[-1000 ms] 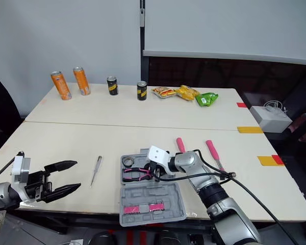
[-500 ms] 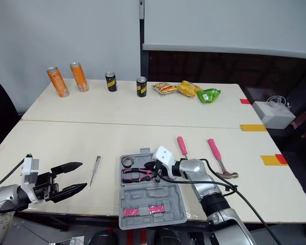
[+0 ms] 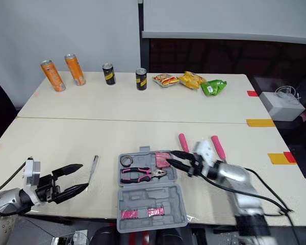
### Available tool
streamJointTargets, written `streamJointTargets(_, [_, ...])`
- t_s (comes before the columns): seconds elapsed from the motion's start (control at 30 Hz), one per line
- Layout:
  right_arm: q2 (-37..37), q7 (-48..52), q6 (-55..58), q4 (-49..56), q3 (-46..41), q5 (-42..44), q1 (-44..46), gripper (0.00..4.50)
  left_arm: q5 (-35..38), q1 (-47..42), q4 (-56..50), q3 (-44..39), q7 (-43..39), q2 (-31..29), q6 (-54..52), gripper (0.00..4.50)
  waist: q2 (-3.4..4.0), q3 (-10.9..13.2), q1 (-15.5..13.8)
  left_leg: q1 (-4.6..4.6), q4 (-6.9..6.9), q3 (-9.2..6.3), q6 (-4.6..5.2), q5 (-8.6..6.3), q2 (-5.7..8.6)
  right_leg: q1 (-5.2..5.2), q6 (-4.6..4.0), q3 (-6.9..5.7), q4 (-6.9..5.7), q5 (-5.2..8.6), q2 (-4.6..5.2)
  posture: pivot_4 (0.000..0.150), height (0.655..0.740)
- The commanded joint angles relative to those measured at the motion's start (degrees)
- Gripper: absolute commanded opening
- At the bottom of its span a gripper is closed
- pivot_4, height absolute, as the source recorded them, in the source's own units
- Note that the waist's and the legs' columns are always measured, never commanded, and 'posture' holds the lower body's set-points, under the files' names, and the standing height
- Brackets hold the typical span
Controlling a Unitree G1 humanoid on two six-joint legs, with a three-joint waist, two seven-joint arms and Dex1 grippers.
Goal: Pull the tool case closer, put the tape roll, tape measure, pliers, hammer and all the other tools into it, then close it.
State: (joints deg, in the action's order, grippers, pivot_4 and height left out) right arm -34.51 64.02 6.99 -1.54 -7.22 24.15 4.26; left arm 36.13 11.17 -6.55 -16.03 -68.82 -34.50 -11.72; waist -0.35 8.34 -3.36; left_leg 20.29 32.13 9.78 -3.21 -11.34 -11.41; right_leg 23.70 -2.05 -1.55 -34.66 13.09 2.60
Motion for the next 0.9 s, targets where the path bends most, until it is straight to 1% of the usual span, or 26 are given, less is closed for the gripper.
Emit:
streamJointTargets(0.03, [-3.63,1.54,-2.53,4.11,-10.8,4.05,-9.6,3.14,1.24,4.17,-1.81,-5.12,0.52,-0.82,1.54,4.5,0.02,0.03,-0.38,-0.04,-0.02,0.01,-0.08,-0.07,0.0,-0.02,0.03,0.0,0.13,0.02,0.0,0.15,0.74])
streamJointTargets(0.1, [-4.26,1.55,-3.65,4.74,-16.1,5.09,-16.14,3.81,1.16,6.95,-2.12,-6.7,0.45,-0.89,1.81,4.5,0.02,0.09,-0.41,-0.03,-0.02,0.18,0.0,-0.14,0.0,-0.1,0.08,0.12,0.19,0.06,0.01,0.15,0.74])
streamJointTargets(0.13, [-4.32,1.5,-4.05,5.07,-17.98,5.46,-18.62,4.17,1.01,8.15,-2.23,-7.3,0.43,-0.95,1.99,4.5,0.01,0.1,-0.42,-0.06,-0.02,0.21,-0.12,-0.22,0.01,-0.11,0.1,0.13,0.23,0.07,0.02,0.15,0.74])
streamJointTargets(0.17, [-4.2,1.95,-4.77,5.01,-21.7,6.0,-23.24,4.44,0.79,9.86,-2.01,-8.45,0.85,-0.91,2.07,4.5,-0.02,0.12,-0.43,-0.1,-0.02,0.21,-0.14,-0.23,0.01,-0.15,0.11,0.14,0.24,0.07,0.02,0.15,0.74])
streamJointTargets(0.2, [-4.02,2.26,-5.47,5.02,-24.55,6.35,-26.87,4.48,0.59,11.19,-1.75,-9.29,1.15,-0.87,2.21,4.5,-0.02,0.14,-0.67,-0.13,-0.02,0.23,-0.16,-0.25,0.0,-0.17,0.12,0.16,0.24,0.08,0.02,0.15,0.74])
streamJointTargets(0.23, [-3.93,2.5,-5.79,5.03,-26.88,6.77,-29.89,4.48,0.46,12.21,-1.56,-9.89,1.54,-0.79,2.21,4.5,-0.02,0.15,-0.89,-0.14,-0.03,0.23,-0.23,-0.29,0.01,-0.17,0.24,0.17,0.26,0.15,0.03,0.15,0.74])
streamJointTargets(0.27, [-3.85,2.58,-6.02,5.17,-28.27,7.12,-31.9,4.48,0.41,12.87,-1.44,-10.25,1.75,-0.73,2.27,4.5,-0.02,0.16,-0.94,-0.19,-0.04,0.22,-0.27,-0.34,0.01,-0.18,0.57,0.22,0.27,0.34,0.03,0.15,0.74])
streamJointTargets(0.37, [-3.33,1.89,-6.7,4.85,-30.49,7.57,-34.61,4.48,0.06,14.15,-1.71,-10.22,2.81,-0.27,1.91,4.5,-0.09,0.25,-0.88,-0.27,-0.05,0.15,-0.22,-0.39,0.02,-0.2,0.63,0.37,0.27,0.37,0.03,0.15,0.74])
streamJointTargets(0.47, [-2.52,0.3,-5.57,6.31,-30.61,8.14,-34.9,4.48,-0.17,15.13,-3.41,-9.12,4.48,0.38,0.94,4.5,-0.23,0.25,-0.86,-0.42,-0.04,0.2,-0.21,-0.38,0.03,-0.27,0.62,0.48,0.26,0.35,0.02,0.15,0.74])
streamJointTargets(0.6, [-3.28,-3.38,-0.47,12.25,-27.29,7.65,-33.21,4.48,-2.07,13.29,-7.01,-5.94,6.98,-0.29,-0.16,4.5,-0.16,0.23,-1.05,-0.4,-0.04,0.25,-0.18,-0.41,0.06,-0.24,0.66,0.55,0.27,0.36,0.03,0.15,0.74])
streamJointTargets(0.67, [-4.73,-5.35,2.14,14.88,-24.53,6.36,-30.5,4.48,-2.96,10.33,-7.93,-3.86,7.69,-1.43,-1.36,4.5,-0.12,0.23,-1.23,-0.39,-0.04,0.23,-0.18,-0.41,0.06,-0.23,0.62,0.54,0.22,0.32,0.03,0.15,0.74])
streamJointTargets(0.73, [-6.93,-5.31,4.37,16.84,-20.76,5.42,-27.33,4.48,-3.05,6.79,-8.49,-1.46,7.98,-2.56,-3.4,4.5,-0.08,0.22,-1.23,-0.41,-0.02,0.21,-0.17,-0.4,0.06,-0.22,0.35,0.52,0.1,0.15,0.02,0.15,0.74])
streamJointTargets(0.77, [-8.17,-4.81,5.56,17.23,-18.62,5.05,-25.34,4.49,-3.4,4.67,-8.47,-0.02,8.26,-3.15,-4.67,4.24,-0.05,0.2,-1.25,-0.41,0.0,0.21,-0.16,-0.39,0.07,-0.22,0.28,0.52,0.06,0.11,0.03,0.15,0.74])
streamJointTargets(0.87, [-12.17,-3.83,8.32,15.3,-11.65,2.39,-17.69,3.68,-5.81,-1.14,-7.28,5.71,6.52,-5.28,-6.3,3.41,0.03,0.14,-1.07,-0.47,0.1,0.21,-0.14,-0.37,0.09,-0.25,0.25,0.54,-0.08,0.08,0.04,0.15,0.74])
streamJointTargets(0.9, [-13.38,-3.54,8.82,14.21,-9.19,0.79,-15.19,3.34,-6.86,-2.71,-6.47,7.53,5.9,-5.79,-6.25,3.07,0.07,0.13,-0.96,-0.45,0.15,0.21,-0.13,-0.36,0.09,-0.24,0.25,0.54,-0.11,0.07,0.05,0.15,0.74])
